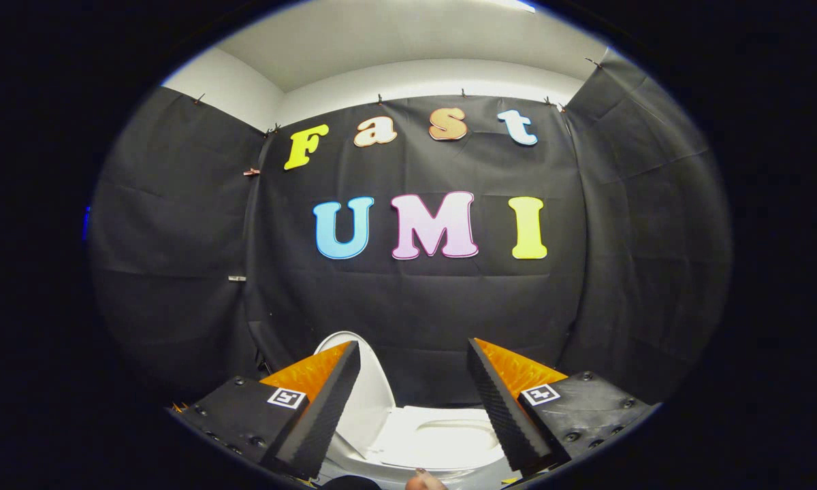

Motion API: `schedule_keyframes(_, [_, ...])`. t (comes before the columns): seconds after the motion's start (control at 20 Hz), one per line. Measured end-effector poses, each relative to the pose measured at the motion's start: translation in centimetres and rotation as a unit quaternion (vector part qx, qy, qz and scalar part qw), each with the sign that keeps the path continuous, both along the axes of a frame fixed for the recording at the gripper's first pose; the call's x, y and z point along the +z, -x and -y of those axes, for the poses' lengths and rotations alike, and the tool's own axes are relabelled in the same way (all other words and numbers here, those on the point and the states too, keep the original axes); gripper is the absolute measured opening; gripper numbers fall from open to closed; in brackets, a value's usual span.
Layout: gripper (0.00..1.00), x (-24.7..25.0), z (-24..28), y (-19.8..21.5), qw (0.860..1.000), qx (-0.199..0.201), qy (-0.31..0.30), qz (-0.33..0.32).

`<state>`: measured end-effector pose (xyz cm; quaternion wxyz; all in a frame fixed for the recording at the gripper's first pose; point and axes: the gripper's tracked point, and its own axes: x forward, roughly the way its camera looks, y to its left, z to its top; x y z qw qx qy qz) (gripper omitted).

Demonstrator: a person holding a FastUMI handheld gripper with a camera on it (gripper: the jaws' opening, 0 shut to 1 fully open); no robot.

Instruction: Open the toilet lid.

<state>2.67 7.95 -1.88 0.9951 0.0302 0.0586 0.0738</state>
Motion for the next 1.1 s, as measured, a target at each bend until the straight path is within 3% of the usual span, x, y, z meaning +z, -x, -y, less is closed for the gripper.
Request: schedule_keyframes(1.1, [0.99, 0.6, -0.1, 1.6, 1.000, -0.001, 0.010, 0.008])
